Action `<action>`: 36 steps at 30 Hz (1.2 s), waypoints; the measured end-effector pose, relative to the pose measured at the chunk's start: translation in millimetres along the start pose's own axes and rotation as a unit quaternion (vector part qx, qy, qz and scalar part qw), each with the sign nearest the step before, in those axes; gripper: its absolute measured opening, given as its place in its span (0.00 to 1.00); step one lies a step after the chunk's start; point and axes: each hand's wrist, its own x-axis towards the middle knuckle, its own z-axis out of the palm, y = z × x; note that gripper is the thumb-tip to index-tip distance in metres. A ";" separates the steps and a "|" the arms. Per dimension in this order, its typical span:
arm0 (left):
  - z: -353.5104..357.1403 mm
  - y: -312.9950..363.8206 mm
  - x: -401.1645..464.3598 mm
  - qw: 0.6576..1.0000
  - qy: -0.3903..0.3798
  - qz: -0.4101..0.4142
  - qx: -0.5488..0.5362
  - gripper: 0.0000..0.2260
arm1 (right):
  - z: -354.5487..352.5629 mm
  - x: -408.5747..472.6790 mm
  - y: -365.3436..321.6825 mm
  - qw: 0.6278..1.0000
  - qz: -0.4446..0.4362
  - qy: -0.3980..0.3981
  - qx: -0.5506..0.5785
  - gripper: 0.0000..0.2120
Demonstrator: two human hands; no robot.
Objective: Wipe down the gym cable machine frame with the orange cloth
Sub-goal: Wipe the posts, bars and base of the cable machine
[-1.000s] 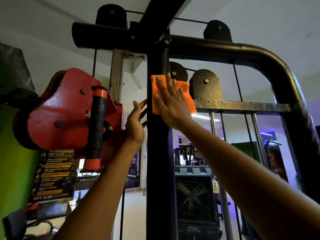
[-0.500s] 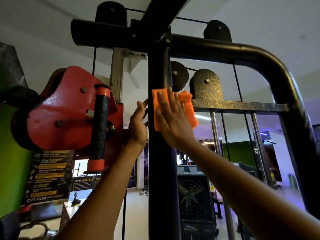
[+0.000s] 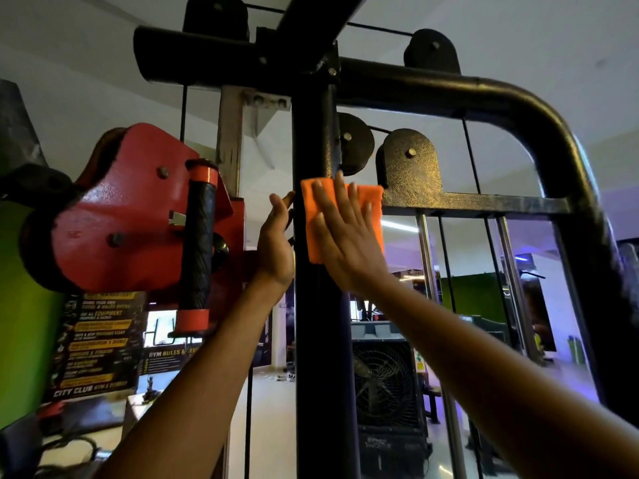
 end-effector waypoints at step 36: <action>-6.9 11.6 -17.6 0.998 0.037 -0.052 -0.018 0.37 | 29.8 -114.0 -33.0 0.989 0.074 -0.007 0.128 0.31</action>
